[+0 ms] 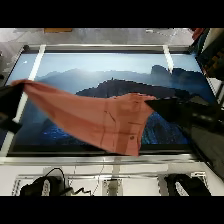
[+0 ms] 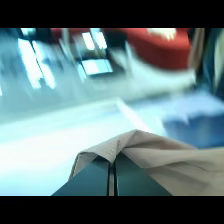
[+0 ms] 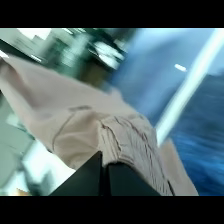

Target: Fold the clothes and pants, and hang the long-sleeved shirts on hangers.

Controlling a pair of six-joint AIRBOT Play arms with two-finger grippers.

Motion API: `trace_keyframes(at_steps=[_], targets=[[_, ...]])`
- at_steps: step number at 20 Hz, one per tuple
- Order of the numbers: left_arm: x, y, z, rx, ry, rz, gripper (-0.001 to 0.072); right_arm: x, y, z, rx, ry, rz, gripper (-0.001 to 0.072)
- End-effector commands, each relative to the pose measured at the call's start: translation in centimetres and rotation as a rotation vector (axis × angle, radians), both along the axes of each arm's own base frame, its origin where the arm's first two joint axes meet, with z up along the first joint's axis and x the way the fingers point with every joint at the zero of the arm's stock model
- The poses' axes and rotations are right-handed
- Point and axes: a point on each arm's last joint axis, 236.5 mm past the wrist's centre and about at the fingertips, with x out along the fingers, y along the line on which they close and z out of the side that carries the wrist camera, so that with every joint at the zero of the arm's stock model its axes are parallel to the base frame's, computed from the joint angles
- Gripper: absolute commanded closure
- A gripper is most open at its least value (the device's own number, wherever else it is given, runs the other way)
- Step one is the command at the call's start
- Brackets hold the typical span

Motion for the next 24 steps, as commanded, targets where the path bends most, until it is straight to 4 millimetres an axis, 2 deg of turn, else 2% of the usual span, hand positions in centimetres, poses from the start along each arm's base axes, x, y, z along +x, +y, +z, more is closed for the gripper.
trace_keyframes(at_steps=[1, 3, 5, 7, 8, 10, 12, 14, 16, 18, 20, 22, 24], targets=[[-1.9, 0.8, 0.8, -0.041, -0.031, 0.065, 0.0694, -0.9, -0.3, 1.8, 0.085, 0.064, -0.036, 0.0689], [1.3, 2.1, -3.5, -0.097, 0.110, 0.085, 0.0694, 2.6, -1.9, -1.1, 0.013, 0.101, -0.157, 0.0689], [5.2, 2.2, -9.8, -0.237, 0.317, 0.040, 0.0694, 6.7, -3.4, -5.1, -0.009, 0.211, -0.270, 0.0689], [8.3, 0.5, -17.7, -0.371, 0.549, -0.040, 0.0694, 9.9, -3.7, -10.0, -0.013, 0.330, -0.321, 0.0689], [9.6, -0.7, -21.7, -0.372, 0.643, -0.067, 0.0694, 11.4, -3.4, -12.9, -0.024, 0.386, -0.340, 0.0689], [12.1, -2.8, -27.7, -0.348, 0.776, -0.069, 0.0694, 14.4, -2.4, -18.1, -0.051, 0.467, -0.385, 0.0689], [15.1, -5.5, -31.6, -0.364, 0.855, -0.041, 0.0694, 17.7, -2.2, -22.6, -0.074, 0.506, -0.465, 0.0689], [16.9, -8.0, -33.2, -0.335, 0.896, -0.065, 0.0694, 19.9, -3.7, -26.0, -0.093, 0.543, -0.542, 0.0689], [17.6, -9.3, -32.7, -0.317, 0.920, -0.126, 0.0694, 19.8, -5.5, -27.9, -0.149, 0.586, -0.541, 0.0689], [16.6, -10.1, -31.8, -0.299, 0.946, -0.201, 0.0694, 18.0, -7.3, -29.1, -0.255, 0.628, -0.470, 0.0689], [13.5, -11.5, -32.1, -0.292, 1.056, -0.306, 0.0694, 14.6, -8.7, -30.5, -0.389, 0.696, -0.335, 0.0689], [8.7, -12.5, -34.2, -0.230, 1.261, -0.382, 0.0694, 10.7, -9.7, -32.0, -0.516, 0.778, -0.206, 0.0689], [4.3, -11.6, -36.9, -0.091, 1.444, -0.380, 0.0694, 7.4, -10.9, -33.5, -0.642, 0.852, -0.118, 0.0689]])
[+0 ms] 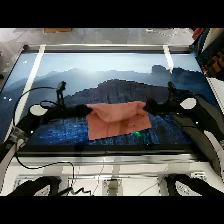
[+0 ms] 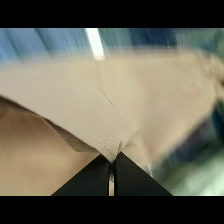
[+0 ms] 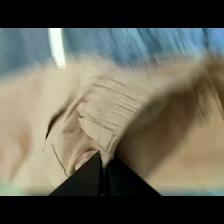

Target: Fold the clothes and pants, and hang the long-sleeved shirts on hangers.

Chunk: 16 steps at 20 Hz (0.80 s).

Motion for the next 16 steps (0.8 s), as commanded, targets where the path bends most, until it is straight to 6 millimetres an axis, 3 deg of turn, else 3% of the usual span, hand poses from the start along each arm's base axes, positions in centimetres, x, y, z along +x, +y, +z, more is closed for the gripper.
trace_keyframes(at_steps=[1, 4, 5, 6, 7, 8, 11, 16], targets=[[-7.2, 1.2, -4.3, 0.173, 0.272, -0.160, 0.0694, -6.4, -2.9, -2.9, -0.161, 0.211, 0.205, 0.0689], [-8.2, 1.0, -6.1, 0.218, 0.298, -0.170, 0.0673, -5.8, -4.4, -3.7, -0.264, 0.179, 0.225, 0.0688], [-8.4, 0.7, -6.4, 0.220, 0.304, -0.180, 0.0492, -5.1, -4.7, -3.8, -0.282, 0.146, 0.223, 0.0625], [-8.4, 0.4, -6.6, 0.219, 0.303, -0.183, 0.0129, -4.2, -5.0, -3.8, -0.300, 0.106, 0.218, 0.0368], [-8.4, -0.1, -6.6, 0.205, 0.310, -0.179, 0.0017, -3.1, -5.4, -3.7, -0.321, 0.064, 0.199, 0.0057], [-8.2, -0.5, -6.4, 0.183, 0.315, -0.168, 0.0007, -1.9, -5.8, -3.5, -0.339, 0.019, 0.175, 0.0022], [-7.8, -0.9, -6.1, 0.154, 0.314, -0.149, 0.0008, 0.9, -7.9, -3.3, -0.341, -0.021, 0.020, 0.0023], [-7.7, -0.9, -6.2, 0.157, 0.311, -0.148, 0.0009, -0.3, -8.7, -6.8, -0.143, 0.241, 0.032, 0.0023]])
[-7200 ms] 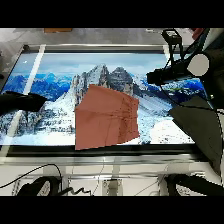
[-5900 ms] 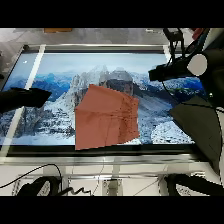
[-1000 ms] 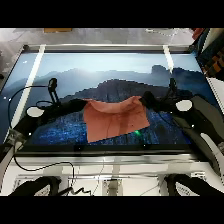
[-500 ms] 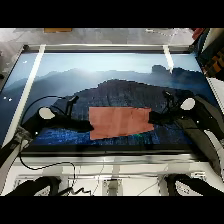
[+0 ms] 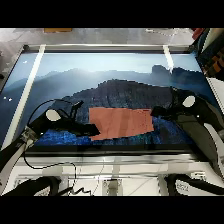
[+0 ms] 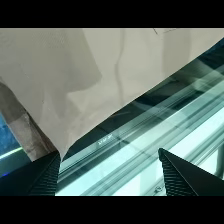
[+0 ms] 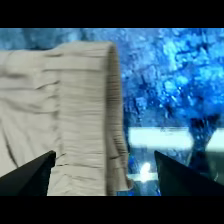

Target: Fold the clothes and pants, and hang the long-sleeved shirts on hangers.

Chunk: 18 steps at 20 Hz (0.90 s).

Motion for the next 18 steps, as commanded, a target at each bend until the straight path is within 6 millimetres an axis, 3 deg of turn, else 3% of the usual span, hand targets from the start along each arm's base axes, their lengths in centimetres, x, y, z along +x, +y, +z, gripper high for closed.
trace_keyframes(at_steps=[1, 4, 7, 11, 13, 16, 17, 18], targets=[[0.1, -0.1, 0.0, -0.001, 0.000, 0.006, 0.0009, -0.5, 0.0, -1.6, 0.181, 0.157, -0.020, 0.0023], [0.2, -0.1, 0.0, -0.001, -0.002, 0.007, 0.0009, -0.1, 0.4, -2.5, 0.347, 0.184, -0.004, 0.0023], [0.2, -0.1, 0.0, -0.001, -0.002, 0.008, 0.0010, -0.4, 0.8, -4.4, 0.348, 0.196, 0.059, 0.0023], [0.7, 0.0, -0.1, 0.001, -0.019, 0.022, 0.0010, -0.1, 3.3, -6.4, 0.324, 0.206, 0.101, 0.0025], [0.8, 0.0, -0.1, 0.002, -0.022, 0.025, 0.0010, 0.0, 5.6, -6.8, 0.330, 0.190, 0.165, 0.0113], [0.9, 0.0, -0.1, 0.003, -0.029, 0.026, 0.0010, -0.2, 10.3, -5.7, 0.401, 0.132, 0.301, 0.0124], [1.1, 0.0, -0.1, 0.004, -0.034, 0.030, 0.0010, -0.3, 11.6, -5.3, 0.422, 0.106, 0.344, 0.0164], [1.3, 0.1, -0.1, 0.005, -0.042, 0.037, 0.0010, -0.3, 12.9, -4.8, 0.445, 0.078, 0.381, 0.0259]])
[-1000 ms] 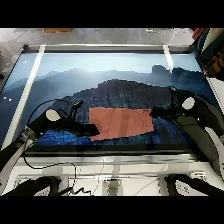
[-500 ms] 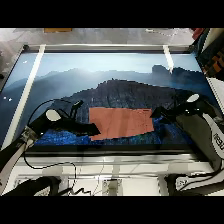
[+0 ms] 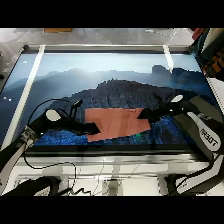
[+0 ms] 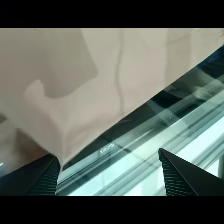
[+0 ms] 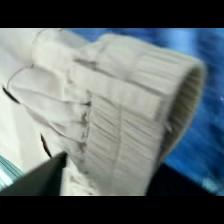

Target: Fold the clothes and pants, and hang the long-sleeved shirts on hangers.

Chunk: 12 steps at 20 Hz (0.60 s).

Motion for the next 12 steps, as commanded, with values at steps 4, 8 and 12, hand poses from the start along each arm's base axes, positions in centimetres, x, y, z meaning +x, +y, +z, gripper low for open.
trace_keyframes(at_steps=[4, 8, 12], targets=[[1.9, 0.5, -0.1, 0.017, -0.074, 0.031, 0.0010, 0.7, 5.6, 2.9, 0.127, -0.133, 0.141, 0.0665], [4.7, 1.8, 2.5, 0.009, -0.189, 0.032, 0.0010, 4.1, 4.3, 8.4, 0.097, -0.305, 0.145, 0.0688], [8.7, 5.4, 8.1, 0.061, -0.382, 0.090, 0.0011, 9.0, -4.0, 15.1, -0.198, -0.535, -0.048, 0.0689]])
